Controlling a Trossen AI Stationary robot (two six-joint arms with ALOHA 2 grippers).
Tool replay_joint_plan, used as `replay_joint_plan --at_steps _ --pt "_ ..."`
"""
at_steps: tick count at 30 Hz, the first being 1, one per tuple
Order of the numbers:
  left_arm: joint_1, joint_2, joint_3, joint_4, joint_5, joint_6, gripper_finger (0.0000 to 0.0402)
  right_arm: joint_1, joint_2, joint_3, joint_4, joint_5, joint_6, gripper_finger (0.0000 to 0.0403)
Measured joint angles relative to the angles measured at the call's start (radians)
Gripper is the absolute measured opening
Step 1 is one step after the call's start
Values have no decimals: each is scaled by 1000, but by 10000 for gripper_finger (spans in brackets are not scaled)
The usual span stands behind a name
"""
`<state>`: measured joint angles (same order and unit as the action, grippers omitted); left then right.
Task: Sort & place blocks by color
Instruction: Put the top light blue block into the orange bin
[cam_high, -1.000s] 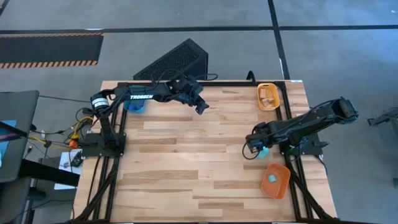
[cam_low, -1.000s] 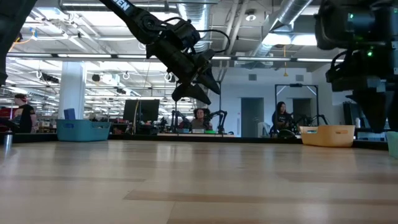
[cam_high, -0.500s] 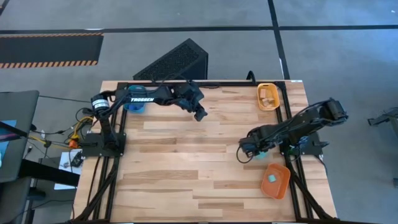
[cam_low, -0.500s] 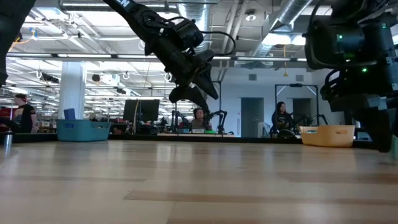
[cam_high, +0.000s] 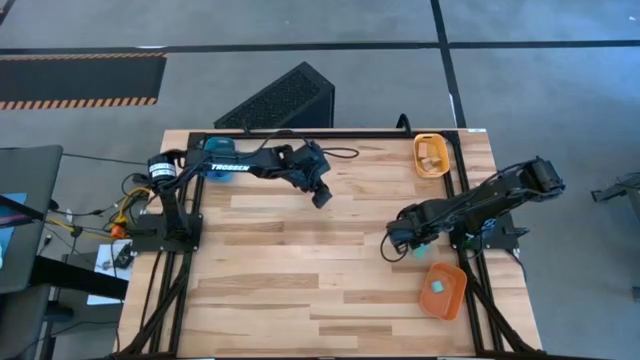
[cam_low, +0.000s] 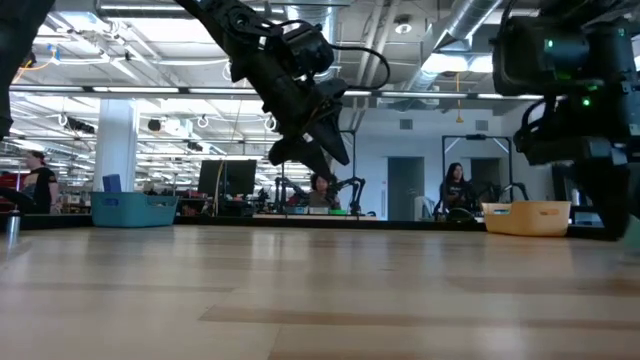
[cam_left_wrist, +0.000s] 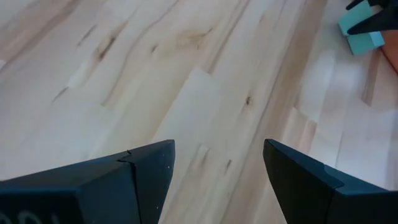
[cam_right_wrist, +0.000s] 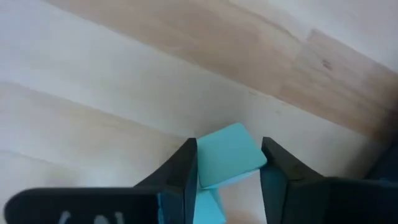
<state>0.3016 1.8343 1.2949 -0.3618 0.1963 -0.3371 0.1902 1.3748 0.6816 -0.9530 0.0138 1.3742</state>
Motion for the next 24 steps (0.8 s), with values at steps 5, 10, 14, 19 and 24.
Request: replay_joint_plan --at_steps 5,10,14,19,24 --pt "-23 0 0 7 -1 -13 231 8 -80 52 22 114 18 139" --pt "-43 0 0 56 1 14 231 8 -178 110 59 247 20 132" --pt "-61 -2 0 126 7 42 231 -4 -269 121 113 309 6 135" --pt "-78 -2 0 235 55 70 231 -10 -366 121 165 359 -4 136" --pt "-97 -2 0 365 93 122 231 -10 -424 121 260 362 -63 138"
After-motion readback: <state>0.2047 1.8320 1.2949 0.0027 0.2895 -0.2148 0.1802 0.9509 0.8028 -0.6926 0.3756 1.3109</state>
